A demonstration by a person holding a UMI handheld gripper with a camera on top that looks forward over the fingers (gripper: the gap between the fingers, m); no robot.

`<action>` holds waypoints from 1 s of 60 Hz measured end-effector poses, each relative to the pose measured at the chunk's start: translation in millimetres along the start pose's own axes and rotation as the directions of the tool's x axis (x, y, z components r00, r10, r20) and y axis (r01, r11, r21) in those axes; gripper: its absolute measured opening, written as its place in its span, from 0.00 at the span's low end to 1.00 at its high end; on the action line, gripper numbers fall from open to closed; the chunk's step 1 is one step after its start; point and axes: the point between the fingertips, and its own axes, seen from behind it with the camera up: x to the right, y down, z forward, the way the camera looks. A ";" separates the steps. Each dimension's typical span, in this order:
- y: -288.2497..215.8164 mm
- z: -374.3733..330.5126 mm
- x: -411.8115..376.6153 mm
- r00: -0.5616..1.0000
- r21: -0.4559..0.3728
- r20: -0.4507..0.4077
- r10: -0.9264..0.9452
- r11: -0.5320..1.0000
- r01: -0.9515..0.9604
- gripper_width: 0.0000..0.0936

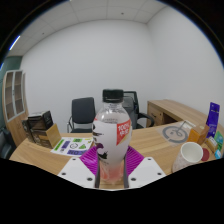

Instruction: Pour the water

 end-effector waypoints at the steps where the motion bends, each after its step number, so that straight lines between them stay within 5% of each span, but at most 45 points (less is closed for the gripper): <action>1: -4.7 -3.9 0.2 1.000 0.005 0.008 0.019 1.000 -0.019 0.34; 11: -58.8 -47.7 1.6 0.909 0.000 0.175 0.378 0.923 -0.384 0.34; 22: -102.9 -76.7 15.4 0.401 -0.223 0.328 0.856 0.482 -0.847 0.34; 39: -96.6 -96.7 78.8 -0.317 -0.440 0.212 0.925 -0.199 -0.876 0.34; 48: -74.2 -99.6 93.8 -0.419 -0.453 0.144 0.896 -0.317 -0.833 0.34; 60: -81.3 -80.0 92.4 -0.367 -0.482 0.146 0.919 -0.258 -0.837 0.34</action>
